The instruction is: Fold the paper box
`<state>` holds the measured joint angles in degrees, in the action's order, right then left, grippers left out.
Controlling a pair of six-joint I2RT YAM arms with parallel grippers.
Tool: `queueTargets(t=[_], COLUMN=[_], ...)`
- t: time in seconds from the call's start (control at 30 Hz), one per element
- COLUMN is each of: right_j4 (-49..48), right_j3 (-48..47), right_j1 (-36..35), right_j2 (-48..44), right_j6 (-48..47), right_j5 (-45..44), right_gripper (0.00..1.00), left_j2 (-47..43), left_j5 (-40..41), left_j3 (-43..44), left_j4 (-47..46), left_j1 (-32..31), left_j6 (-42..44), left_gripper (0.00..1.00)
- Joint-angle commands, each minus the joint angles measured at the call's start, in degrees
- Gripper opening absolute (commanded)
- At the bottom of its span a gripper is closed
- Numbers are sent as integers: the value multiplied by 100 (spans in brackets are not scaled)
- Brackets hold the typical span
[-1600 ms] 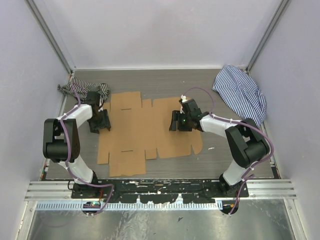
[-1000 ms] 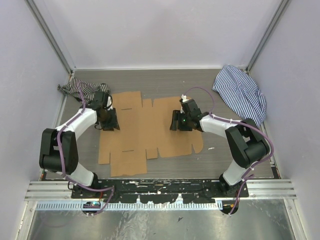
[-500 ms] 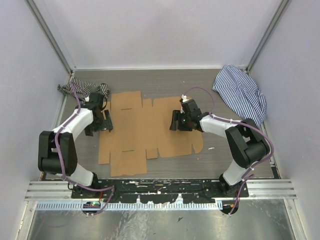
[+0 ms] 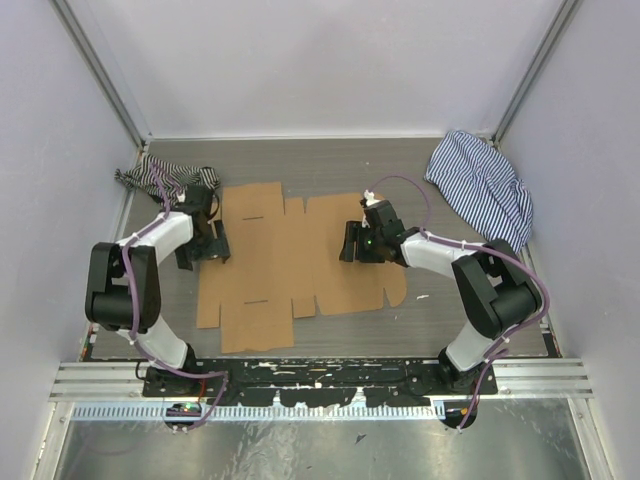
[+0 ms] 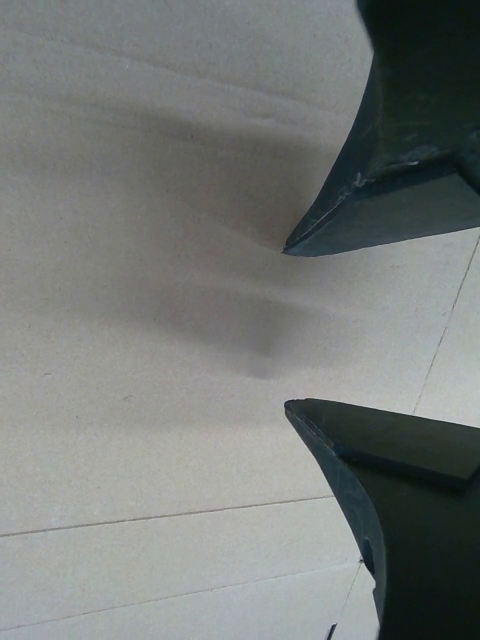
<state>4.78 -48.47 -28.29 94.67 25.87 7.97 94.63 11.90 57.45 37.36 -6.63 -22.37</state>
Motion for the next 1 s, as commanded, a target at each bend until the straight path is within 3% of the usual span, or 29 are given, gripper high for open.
queueTargets(t=[0.0,0.13,0.43,0.77,0.8,0.87,0.97], right_j4=[516,494,472,478,482,493,547], right_j3=[329,330,317,281,279,277,281], right_j1=[-71,-71,-71,-71,-71,-71,-67], right_j2=[262,261,261,301,299,269,172], right_j6=[21,18,24,59,52,53,50], right_j5=[-59,-32,-23,-40,-33,-39,-128], right_gripper=[65,65,64,64,64,64,64], left_j2=[182,274,536,66,-18,-205,-476], left_j5=[-310,-346,-538,-516,-444,-296,-271], left_j3=[39,-13,74,4,-23,-71,-98], left_j4=[-295,-355,-273,-95,-77,23,531], left_j1=[12,13,9,-57,-57,-57,-57], left_j6=[62,74,101,55,43,-2,-239], left_gripper=[89,88,74,60,63,80,85])
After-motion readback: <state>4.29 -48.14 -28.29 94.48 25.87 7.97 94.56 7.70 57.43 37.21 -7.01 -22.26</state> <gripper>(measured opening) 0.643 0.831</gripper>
